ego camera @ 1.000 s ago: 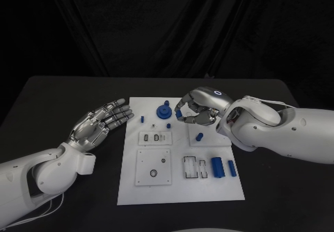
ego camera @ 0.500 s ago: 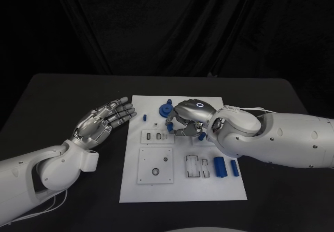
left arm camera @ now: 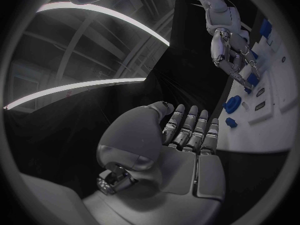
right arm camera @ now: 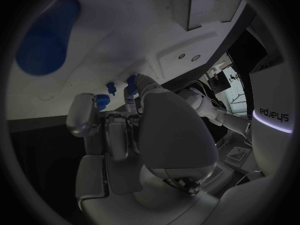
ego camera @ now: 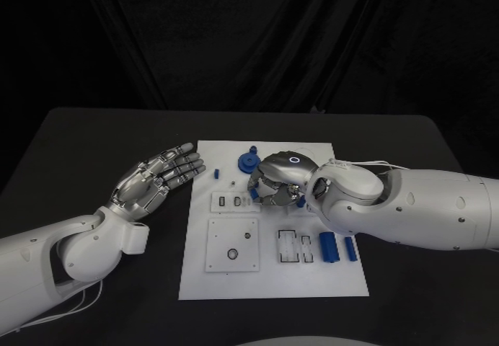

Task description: Assemble the parts on the task board

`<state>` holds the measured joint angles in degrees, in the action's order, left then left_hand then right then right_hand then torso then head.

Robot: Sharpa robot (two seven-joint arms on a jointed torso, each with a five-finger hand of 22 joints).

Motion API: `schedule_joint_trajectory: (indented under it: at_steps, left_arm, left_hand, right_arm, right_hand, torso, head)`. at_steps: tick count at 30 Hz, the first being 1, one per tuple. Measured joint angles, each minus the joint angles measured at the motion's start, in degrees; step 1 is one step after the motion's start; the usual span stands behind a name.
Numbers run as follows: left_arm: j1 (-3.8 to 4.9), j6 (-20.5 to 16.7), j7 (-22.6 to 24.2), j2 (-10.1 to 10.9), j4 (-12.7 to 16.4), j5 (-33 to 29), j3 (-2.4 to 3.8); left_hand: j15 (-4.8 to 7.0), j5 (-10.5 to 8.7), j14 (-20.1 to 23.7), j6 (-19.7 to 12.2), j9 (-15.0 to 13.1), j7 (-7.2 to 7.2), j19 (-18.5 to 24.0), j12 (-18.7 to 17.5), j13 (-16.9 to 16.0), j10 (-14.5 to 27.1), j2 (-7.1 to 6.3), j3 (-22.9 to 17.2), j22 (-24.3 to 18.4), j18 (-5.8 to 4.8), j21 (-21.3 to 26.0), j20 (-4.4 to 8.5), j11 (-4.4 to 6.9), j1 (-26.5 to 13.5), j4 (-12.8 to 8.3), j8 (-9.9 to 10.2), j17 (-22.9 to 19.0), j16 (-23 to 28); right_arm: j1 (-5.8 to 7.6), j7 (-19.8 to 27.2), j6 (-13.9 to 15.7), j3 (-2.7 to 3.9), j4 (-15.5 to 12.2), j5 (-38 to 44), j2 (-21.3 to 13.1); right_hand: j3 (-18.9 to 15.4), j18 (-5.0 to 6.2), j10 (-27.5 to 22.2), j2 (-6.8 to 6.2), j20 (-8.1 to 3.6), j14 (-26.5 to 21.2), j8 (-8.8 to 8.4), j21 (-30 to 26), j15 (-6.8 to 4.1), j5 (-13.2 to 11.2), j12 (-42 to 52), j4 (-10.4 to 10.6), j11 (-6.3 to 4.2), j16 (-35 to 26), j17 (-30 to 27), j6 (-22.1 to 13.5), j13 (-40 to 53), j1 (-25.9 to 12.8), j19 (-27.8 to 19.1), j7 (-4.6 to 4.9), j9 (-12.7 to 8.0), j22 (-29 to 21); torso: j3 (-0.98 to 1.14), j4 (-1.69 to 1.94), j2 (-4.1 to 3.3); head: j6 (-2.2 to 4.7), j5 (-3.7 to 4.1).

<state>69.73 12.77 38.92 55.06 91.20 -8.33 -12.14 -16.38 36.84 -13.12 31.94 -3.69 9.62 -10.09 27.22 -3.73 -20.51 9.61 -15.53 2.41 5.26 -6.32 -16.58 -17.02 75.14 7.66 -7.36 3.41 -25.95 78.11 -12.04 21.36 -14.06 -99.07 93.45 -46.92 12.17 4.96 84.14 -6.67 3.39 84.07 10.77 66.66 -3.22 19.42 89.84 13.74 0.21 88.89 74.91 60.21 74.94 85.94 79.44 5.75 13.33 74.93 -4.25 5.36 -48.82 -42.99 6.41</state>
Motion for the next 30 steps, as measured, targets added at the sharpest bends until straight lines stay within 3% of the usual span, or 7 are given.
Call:
schedule_joint_trajectory:
  at_steps: [6, 10, 12, 15, 19, 30]
  left_arm:
    - [-0.02, 0.1, 0.0, 0.0, 0.0, 0.0, 0.00]
    - [-0.03, 0.1, 0.0, 0.0, 0.0, 0.0, 0.00]
    - [-0.04, 0.1, 0.0, 0.0, 0.0, 0.0, 0.00]
    - [-0.04, 0.1, 0.0, 0.0, 0.0, 0.0, 0.00]
    - [-0.05, 0.1, -0.1, -0.1, -0.1, 0.0, 0.00]
    - [-0.09, 0.2, -0.1, -0.1, -0.2, 0.0, 0.00]
  left_hand:
    - [0.00, 0.00, 0.0, 0.0, 0.0, 0.00, 0.0, 0.0, 0.0, 0.0, 0.00, 0.0, 0.0, 0.00, 0.0, 0.00, 0.00, 0.0, 0.0, 0.0, 0.0, 0.0]
    - [0.00, 0.00, 0.0, 0.0, 0.0, 0.00, 0.0, 0.0, 0.0, 0.0, 0.00, 0.0, 0.0, 0.00, 0.0, 0.00, 0.00, 0.0, 0.0, 0.0, 0.0, 0.0]
    - [0.00, 0.00, 0.0, 0.0, 0.0, 0.00, 0.0, 0.0, 0.0, 0.0, 0.00, 0.0, 0.0, 0.00, 0.0, 0.00, 0.00, 0.0, 0.0, 0.0, 0.0, 0.0]
    - [0.00, 0.00, 0.0, 0.0, 0.0, 0.00, 0.2, 0.1, 0.0, -0.3, 0.00, -0.2, 0.0, 0.00, 0.0, -0.15, 0.03, 0.0, 0.2, 0.0, 0.0, 0.0]
    - [0.00, 0.00, 0.0, 0.0, 0.0, 0.00, 0.2, 0.2, 0.0, -0.4, 0.00, -0.2, 0.0, 0.00, 0.0, -0.21, 0.01, 0.0, 0.2, 0.0, 0.0, 0.0]
    - [0.00, 0.00, 0.0, 0.0, 0.0, 0.00, 0.2, 0.2, 0.0, -0.4, 0.00, -0.2, 0.0, 0.00, 0.0, -0.21, 0.01, 0.0, 0.2, 0.0, 0.0, 0.0]
  right_arm:
    - [0.00, -0.2, -0.3, 0.06, 0.0, 0.2, 0.2]
    - [0.00, -0.2, -0.5, 0.08, 0.1, 0.3, 0.3]
    - [-0.03, -0.2, -0.6, 0.08, 0.1, 0.3, 0.3]
    - [-0.14, -0.2, -1.0, -0.01, 0.2, 0.3, 0.3]
    - [-0.18, -0.2, -1.5, -0.04, 0.3, 0.3, 0.3]
    - [-0.18, 0.0, -2.3, 0.00, 0.4, 0.4, 0.3]
  right_hand:
    - [-0.3, -0.01, -0.2, -0.33, 0.00, 0.0, 0.00, -0.4, 0.00, -0.6, 0.0, -0.3, 0.22, -0.1, 0.0, 0.0, 0.0, -0.3, 0.0, -0.01, 0.0, 0.0]
    - [-0.3, 0.00, -0.2, -0.60, 0.20, -0.1, -0.98, -0.5, 0.37, -2.7, 0.0, -0.5, 0.59, -0.1, 0.0, -0.5, 0.0, -1.2, -0.2, -0.46, 2.8, 0.0]
    - [-0.4, -0.01, -0.2, -0.45, 0.20, -0.1, -1.52, -0.5, 0.52, -4.2, 0.0, -0.4, 0.64, -0.1, 0.0, -1.6, 0.0, -2.0, -0.2, -0.27, 3.2, 0.0]
    - [-1.4, -0.01, -0.2, -0.57, 0.20, -0.1, -2.90, -0.5, 0.52, -7.5, 0.0, 0.2, 0.64, -0.1, 0.0, -3.5, 0.0, -3.2, -0.2, 0.25, 2.6, 0.0]
    - [-2.4, -0.01, -0.2, -1.76, 0.51, -0.1, -4.58, 0.4, 0.52, -11.6, 0.0, 0.8, 0.64, 1.0, 0.0, -6.3, 0.0, -4.4, 0.1, 0.54, 1.8, 0.0]
    - [-3.5, -0.01, -0.2, -2.36, 0.37, -0.1, -6.29, 2.1, 0.52, -15.0, 0.0, 1.9, 0.63, 1.0, 0.0, -9.4, 0.0, -5.0, 1.1, 0.32, 0.6, 0.0]
  torso:
    - [0.00, -0.01, 0.00]
    - [-0.01, -0.02, 0.00]
    - [-0.01, -0.02, 0.00]
    - [-0.01, -0.02, -0.01]
    - [-0.01, 0.00, -0.02]
    - [-0.01, -0.03, -0.03]
  head:
    - [-0.19, 0.01]
    - [-0.33, 0.01]
    - [-0.38, 0.01]
    - [-0.44, 0.01]
    - [-0.49, 0.07]
    - [-0.41, -0.03]
